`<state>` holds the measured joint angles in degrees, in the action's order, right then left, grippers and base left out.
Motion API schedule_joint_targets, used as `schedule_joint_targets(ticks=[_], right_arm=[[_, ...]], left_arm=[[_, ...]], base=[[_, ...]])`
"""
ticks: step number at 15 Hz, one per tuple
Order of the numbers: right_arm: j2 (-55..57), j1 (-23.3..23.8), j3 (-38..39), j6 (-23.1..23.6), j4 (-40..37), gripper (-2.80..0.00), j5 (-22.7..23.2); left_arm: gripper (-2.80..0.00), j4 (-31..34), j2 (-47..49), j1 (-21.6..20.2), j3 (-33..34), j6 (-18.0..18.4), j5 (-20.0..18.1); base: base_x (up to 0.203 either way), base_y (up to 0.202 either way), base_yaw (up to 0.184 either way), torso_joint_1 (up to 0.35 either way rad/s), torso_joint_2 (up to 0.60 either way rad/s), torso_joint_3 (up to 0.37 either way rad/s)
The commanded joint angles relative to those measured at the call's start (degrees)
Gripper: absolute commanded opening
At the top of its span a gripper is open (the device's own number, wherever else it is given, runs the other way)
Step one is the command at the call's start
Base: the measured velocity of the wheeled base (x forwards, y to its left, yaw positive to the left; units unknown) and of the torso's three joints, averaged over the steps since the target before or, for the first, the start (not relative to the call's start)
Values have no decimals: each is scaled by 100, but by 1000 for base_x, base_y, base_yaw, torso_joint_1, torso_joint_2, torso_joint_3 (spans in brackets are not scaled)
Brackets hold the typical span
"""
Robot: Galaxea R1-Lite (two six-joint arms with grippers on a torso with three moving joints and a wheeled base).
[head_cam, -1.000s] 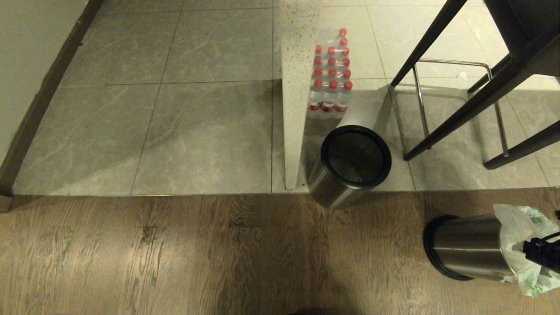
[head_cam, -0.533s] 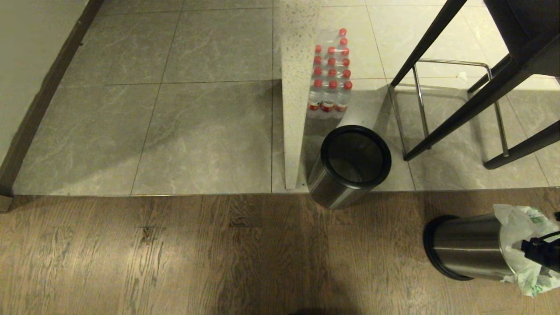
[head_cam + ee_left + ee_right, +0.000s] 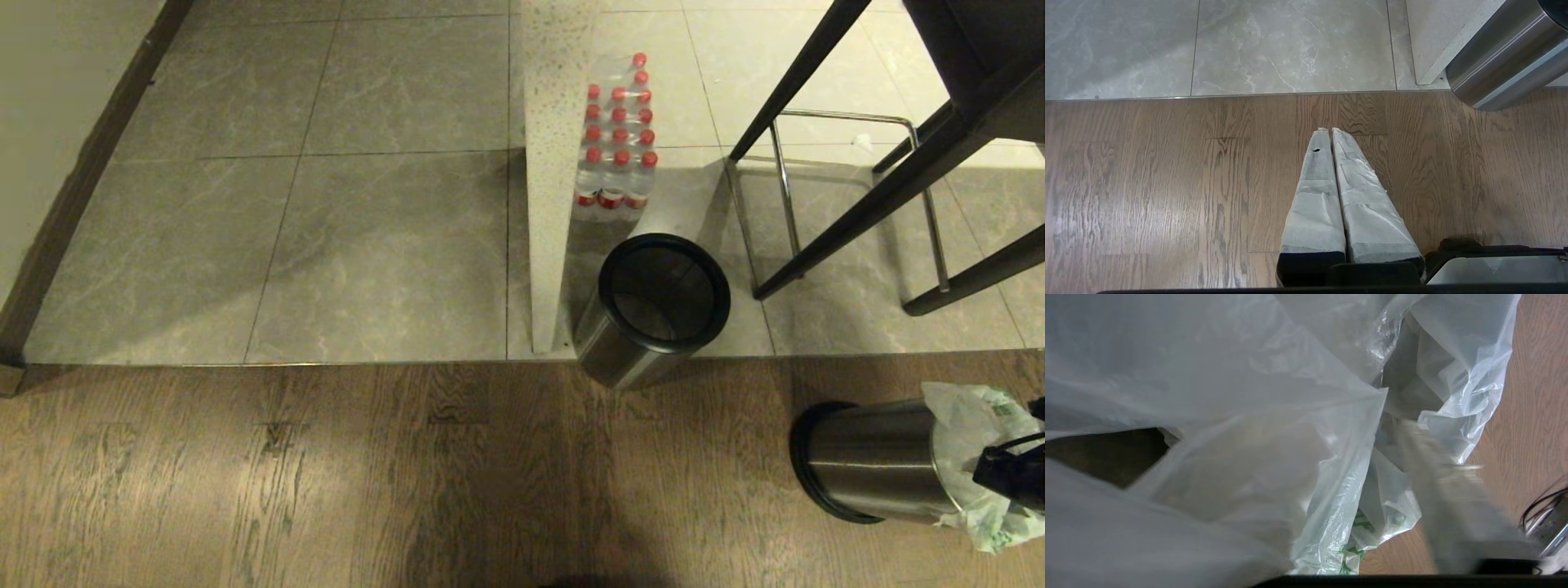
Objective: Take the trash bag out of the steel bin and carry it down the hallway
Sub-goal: Pick up the trash bag
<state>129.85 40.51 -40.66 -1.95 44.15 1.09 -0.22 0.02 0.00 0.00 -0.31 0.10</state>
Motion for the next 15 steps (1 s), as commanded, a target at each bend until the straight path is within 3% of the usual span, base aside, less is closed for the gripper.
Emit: schedule_joint_targets(ticks=[1,10,15], right_arm=[[4,1,5,10,25,-280,12],[-1219,88,496,81,-142,-280,17],[-2740,97,1050,684,-442,-280,52]], left_arm=[[-280,-4,6,0,0,-4,6],[-280,-4,6,0,8,-4,3],[-280,-4,6,0,0,-4,-1]], base=[[0,0,0,0,0,0],[0,0,0,0,0,0],[0,0,0,0,0,0]])
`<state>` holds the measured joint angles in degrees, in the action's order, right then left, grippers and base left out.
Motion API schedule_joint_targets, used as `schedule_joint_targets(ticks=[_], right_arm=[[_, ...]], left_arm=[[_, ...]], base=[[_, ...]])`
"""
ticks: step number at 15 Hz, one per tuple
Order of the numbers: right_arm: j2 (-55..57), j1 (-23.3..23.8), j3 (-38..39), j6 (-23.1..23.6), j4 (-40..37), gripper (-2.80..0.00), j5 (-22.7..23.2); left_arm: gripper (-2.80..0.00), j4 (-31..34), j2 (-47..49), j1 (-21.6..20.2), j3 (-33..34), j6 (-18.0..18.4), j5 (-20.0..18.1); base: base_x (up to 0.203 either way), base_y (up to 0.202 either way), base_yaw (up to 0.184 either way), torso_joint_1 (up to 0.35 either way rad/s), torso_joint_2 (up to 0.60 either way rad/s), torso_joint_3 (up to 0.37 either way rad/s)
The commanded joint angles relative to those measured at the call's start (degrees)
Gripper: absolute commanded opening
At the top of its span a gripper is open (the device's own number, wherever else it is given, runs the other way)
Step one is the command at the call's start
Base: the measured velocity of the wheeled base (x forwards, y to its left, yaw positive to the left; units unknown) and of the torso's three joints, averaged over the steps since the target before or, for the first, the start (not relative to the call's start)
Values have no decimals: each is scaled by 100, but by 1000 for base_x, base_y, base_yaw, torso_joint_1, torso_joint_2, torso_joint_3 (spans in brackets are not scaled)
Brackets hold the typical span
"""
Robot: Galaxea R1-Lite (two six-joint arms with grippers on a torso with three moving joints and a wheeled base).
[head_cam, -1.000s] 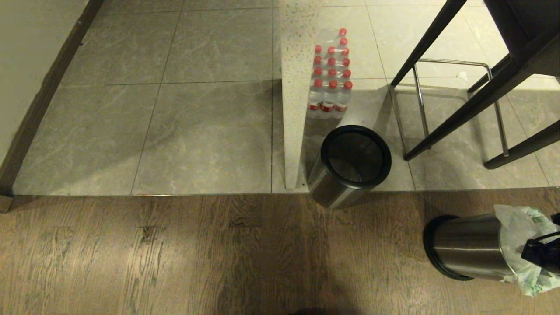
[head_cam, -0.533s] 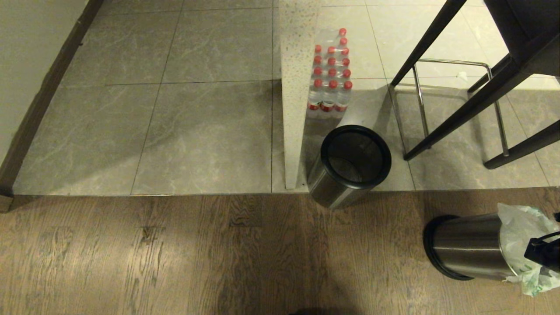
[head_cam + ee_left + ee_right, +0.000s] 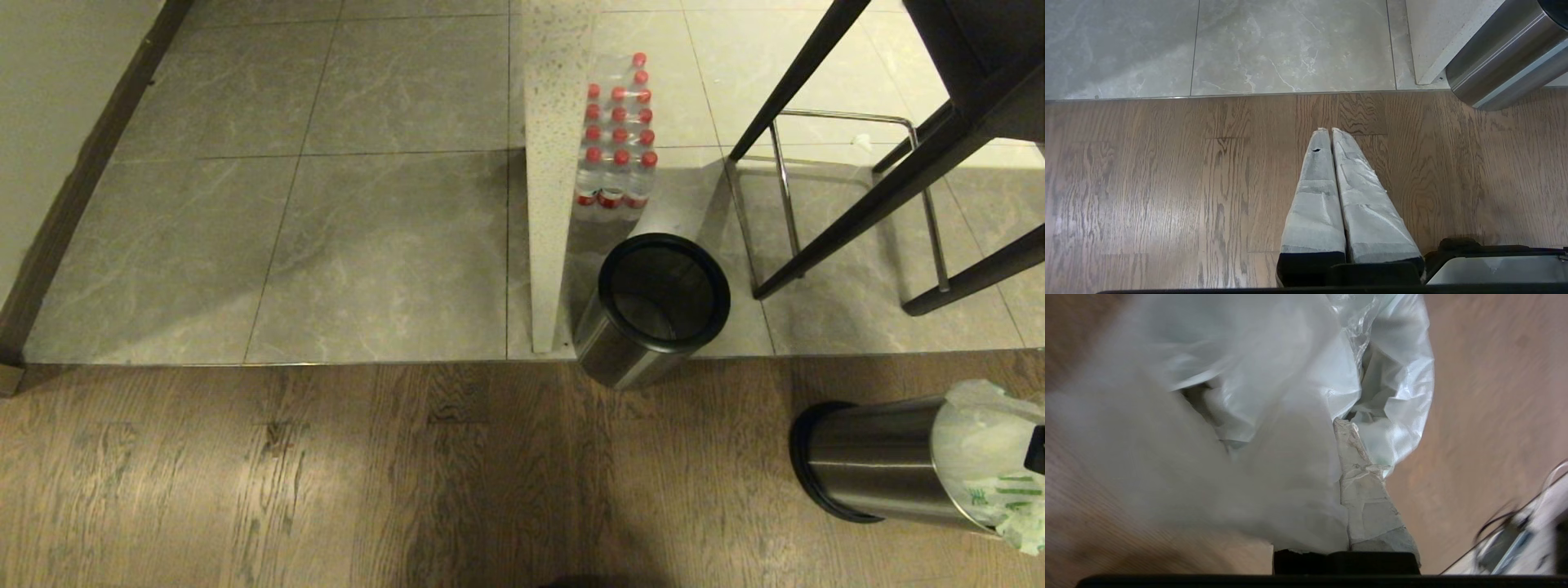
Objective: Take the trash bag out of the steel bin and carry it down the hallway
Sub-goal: Pick up the trash bag
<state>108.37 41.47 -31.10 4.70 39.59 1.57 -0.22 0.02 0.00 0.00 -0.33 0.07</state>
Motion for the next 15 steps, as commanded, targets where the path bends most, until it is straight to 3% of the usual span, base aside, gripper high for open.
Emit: schedule_joint_targets(ticks=[1,9,13,15], right_arm=[[-913,-2,207,108,-73,-280,13],[-3184,-13,446,1096,-1278,-280,45],[-3655,-74,271,1452,-2077,-280,62],[-3519,-73,631,1669,-2258,-280,55]], left_arm=[[-280,-4,6,-6,6,-2,7],[-280,-4,6,0,4,-2,1],[-280,-4,6,0,0,-2,10],[-280,-4,6,0,9,-2,10]], base=[[0,0,0,0,0,0],[0,0,0,0,0,0],[0,0,0,0,0,0],[0,0,0,0,0,0]])
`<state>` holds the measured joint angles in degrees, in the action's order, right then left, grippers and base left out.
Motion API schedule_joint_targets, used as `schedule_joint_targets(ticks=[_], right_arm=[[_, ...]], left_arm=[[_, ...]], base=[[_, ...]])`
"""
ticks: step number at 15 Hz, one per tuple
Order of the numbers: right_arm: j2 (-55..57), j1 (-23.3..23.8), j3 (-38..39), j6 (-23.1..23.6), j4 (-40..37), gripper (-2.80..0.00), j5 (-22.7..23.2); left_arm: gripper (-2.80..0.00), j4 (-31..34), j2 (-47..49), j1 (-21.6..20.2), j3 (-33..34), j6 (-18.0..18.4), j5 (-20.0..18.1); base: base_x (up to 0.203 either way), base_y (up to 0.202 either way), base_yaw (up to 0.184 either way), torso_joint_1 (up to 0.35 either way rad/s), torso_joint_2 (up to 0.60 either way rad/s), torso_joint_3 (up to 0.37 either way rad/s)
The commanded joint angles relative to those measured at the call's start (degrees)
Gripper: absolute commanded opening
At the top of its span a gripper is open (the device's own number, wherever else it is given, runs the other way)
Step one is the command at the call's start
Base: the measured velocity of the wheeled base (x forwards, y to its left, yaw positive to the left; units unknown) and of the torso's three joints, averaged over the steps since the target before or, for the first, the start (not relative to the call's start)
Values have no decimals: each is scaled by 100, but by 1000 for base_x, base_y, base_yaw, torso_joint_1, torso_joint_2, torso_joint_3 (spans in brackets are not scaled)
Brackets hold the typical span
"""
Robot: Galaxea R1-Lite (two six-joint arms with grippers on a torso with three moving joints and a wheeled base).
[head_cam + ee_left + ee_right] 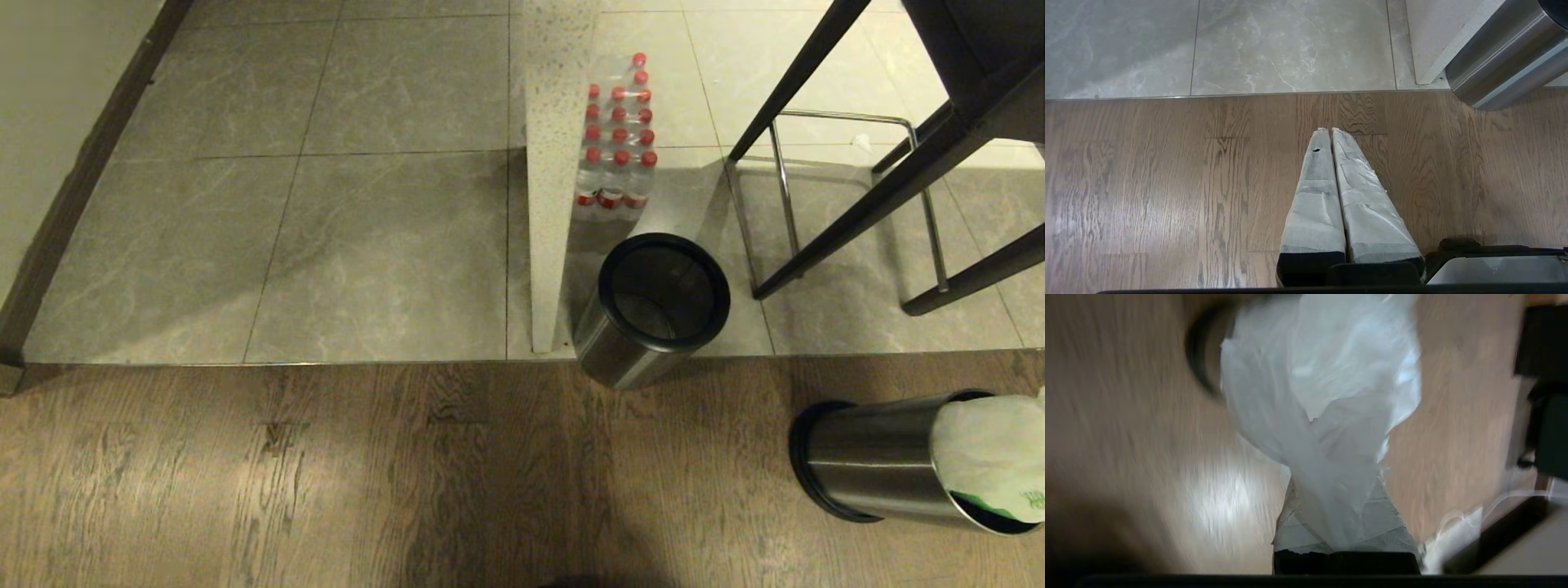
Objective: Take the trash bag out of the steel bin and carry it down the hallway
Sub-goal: Pick up the trash bag
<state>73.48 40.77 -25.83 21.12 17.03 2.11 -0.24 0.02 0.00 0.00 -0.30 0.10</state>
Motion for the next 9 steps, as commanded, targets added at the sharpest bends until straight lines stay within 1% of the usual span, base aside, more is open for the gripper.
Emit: schedule_joint_targets(ticks=[1,5,7,8,9], right_arm=[[-33,-7,152,57,-123,-280,5],[-27,-4,373,50,-140,-280,2],[-191,1,586,-38,32,-280,-9],[-290,-13,639,-284,110,-280,78],[-392,-130,664,-529,149,-280,388]], left_arm=[[-280,-2,6,0,0,-5,-1],[-280,-2,6,-2,0,-5,-1],[-280,-2,6,-2,9,-5,-1],[-280,-2,6,0,4,-5,-1],[-280,-2,6,-7,0,-5,0]], base=[[0,0,0,0,0,0],[0,0,0,0,0,0],[0,0,0,0,0,0],[0,0,0,0,0,0],[0,0,0,0,0,0]])
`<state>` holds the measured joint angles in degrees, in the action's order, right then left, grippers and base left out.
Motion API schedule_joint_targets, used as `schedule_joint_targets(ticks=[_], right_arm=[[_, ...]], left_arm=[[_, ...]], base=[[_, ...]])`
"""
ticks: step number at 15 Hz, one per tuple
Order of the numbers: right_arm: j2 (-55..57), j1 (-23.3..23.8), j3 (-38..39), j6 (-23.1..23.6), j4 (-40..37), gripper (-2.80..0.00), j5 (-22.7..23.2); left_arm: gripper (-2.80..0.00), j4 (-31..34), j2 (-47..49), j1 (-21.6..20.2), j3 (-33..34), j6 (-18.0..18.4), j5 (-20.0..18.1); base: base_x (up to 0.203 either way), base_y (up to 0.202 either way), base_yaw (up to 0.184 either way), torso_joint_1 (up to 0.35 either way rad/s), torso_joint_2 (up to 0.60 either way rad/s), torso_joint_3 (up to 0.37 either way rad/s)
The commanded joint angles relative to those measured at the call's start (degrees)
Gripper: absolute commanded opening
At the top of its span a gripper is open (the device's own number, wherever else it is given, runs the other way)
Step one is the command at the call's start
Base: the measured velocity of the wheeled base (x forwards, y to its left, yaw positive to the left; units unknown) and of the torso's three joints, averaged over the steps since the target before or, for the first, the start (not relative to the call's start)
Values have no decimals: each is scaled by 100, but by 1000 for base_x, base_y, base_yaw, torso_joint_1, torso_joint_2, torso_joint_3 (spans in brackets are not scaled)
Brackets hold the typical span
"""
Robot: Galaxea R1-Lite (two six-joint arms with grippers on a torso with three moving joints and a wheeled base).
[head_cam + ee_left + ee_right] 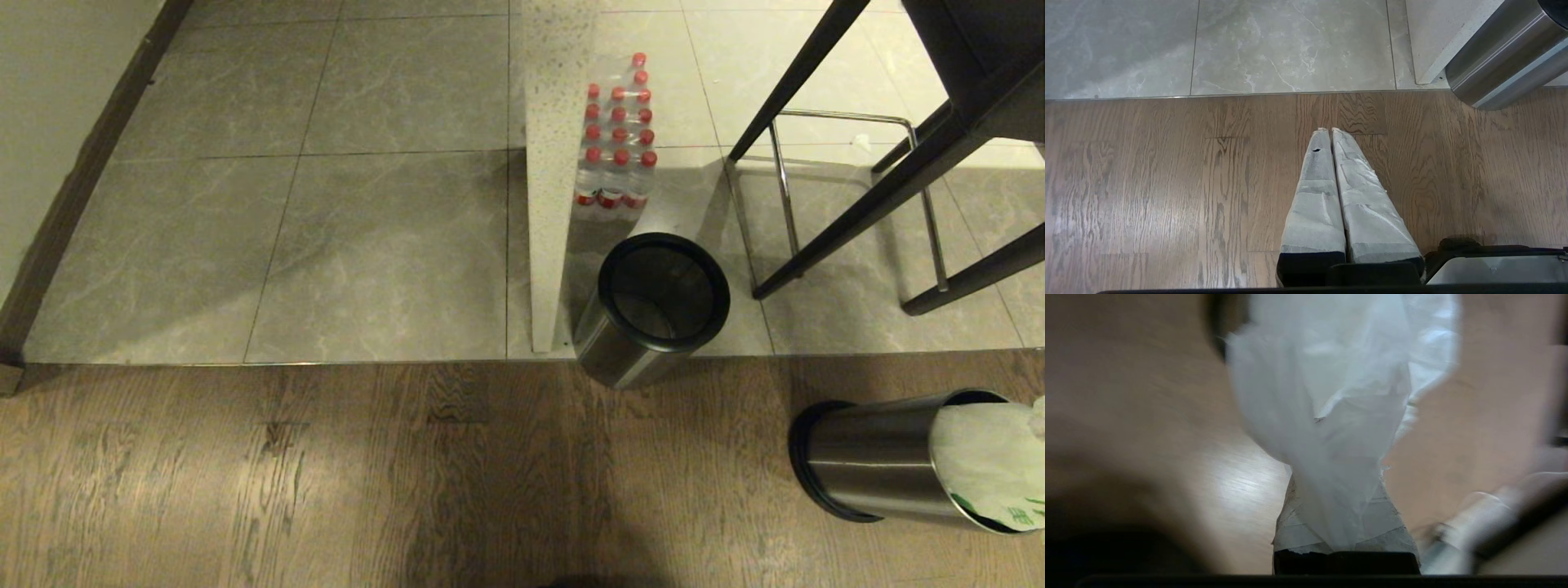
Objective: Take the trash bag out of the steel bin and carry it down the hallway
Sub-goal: Pick up the trash bag, then put the trash bag at the door
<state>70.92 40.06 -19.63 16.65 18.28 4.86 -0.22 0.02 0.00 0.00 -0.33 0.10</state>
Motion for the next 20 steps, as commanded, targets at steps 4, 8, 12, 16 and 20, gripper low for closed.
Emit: schedule_joint_targets(ticks=[4,8,12,16,20], right_arm=[[-1107,-683,-213,-771,-225,-280,603],[-2698,-1441,-384,-1081,-1089,-280,659],[-3972,-1889,-693,-1363,-2377,-280,773],[-4732,-2468,-210,-1848,-2739,-280,734],[-5521,-2556,161,-1588,-3419,-280,334]], left_arm=[[-280,-4,6,0,0,-2,2],[-280,-4,6,0,0,-2,2],[-280,-4,6,0,0,-2,-1],[-280,-4,6,0,0,-2,6],[-280,-4,6,0,0,-2,6]], base=[[0,0,0,0,0,0],[0,0,0,0,0,0],[0,0,0,0,0,0],[0,0,0,0,0,0],[0,0,0,0,0,0]])
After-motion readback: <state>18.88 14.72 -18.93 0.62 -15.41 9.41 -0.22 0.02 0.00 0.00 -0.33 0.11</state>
